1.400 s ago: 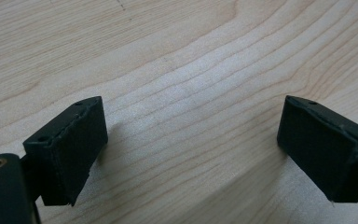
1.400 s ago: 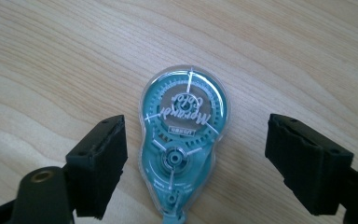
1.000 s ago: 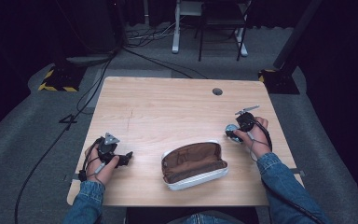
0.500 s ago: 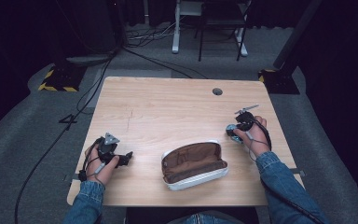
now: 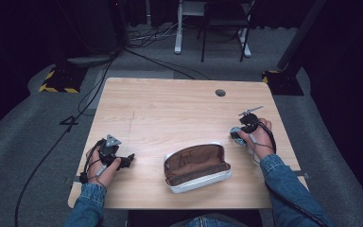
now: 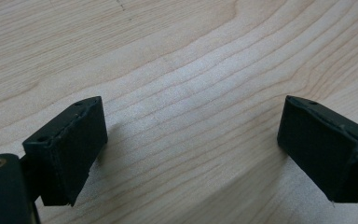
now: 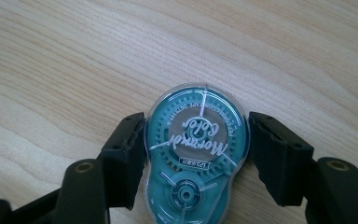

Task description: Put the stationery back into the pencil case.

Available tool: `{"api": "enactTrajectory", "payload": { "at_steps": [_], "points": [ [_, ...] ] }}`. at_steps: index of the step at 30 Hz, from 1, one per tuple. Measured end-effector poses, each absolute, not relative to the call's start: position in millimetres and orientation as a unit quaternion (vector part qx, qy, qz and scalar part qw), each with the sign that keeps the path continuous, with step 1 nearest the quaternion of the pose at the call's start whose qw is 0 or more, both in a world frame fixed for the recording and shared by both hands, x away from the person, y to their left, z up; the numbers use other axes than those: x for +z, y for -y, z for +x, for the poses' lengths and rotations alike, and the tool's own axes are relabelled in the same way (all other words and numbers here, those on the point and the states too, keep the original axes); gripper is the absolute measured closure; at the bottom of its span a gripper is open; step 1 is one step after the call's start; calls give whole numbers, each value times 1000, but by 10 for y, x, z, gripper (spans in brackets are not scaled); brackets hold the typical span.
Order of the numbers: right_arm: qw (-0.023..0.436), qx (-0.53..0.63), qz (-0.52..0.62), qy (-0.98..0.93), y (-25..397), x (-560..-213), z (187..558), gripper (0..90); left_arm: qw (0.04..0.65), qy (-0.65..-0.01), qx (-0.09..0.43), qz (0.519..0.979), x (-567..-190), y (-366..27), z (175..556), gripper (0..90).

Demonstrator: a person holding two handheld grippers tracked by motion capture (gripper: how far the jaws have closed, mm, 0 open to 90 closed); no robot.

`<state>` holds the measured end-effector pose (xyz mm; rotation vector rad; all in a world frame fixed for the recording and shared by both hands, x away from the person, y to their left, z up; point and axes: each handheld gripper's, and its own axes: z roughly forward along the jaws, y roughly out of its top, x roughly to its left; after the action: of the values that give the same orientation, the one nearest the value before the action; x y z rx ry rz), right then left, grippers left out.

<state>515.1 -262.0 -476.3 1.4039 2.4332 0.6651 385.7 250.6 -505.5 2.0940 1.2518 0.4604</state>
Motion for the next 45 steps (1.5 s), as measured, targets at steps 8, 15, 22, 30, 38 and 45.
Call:
{"api": "enactTrajectory", "payload": {
  "at_steps": [8, 15, 22, 30, 38, 45],
  "points": [
    [118, 232, 484, -836, 2642, -4702, 5116, 390, 323, -478, 176, 798, -5054, -2502, 3860, 81],
    [117, 238, 484, -834, 2677, -4645, 5074, 390, 323, -477, 176, 798, -5054, -2501, 3863, 80],
    [117, 245, 480, -834, 2686, -4559, 5007, 390, 322, -477, 177, 798, -5054, -2501, 3864, 80],
    [123, 249, 471, -837, 2715, -4438, 4899, 390, 323, -477, 177, 798, -5054, -2499, 3865, 79],
    [125, 267, 469, -832, 2754, -4325, 4795, 391, 322, -477, 177, 799, -5053, -2497, 3868, 79],
    [126, 279, 463, -832, 2773, -4270, 4694, 392, 321, -477, 177, 799, -5053, -2494, 3870, 78]
  ]
}}
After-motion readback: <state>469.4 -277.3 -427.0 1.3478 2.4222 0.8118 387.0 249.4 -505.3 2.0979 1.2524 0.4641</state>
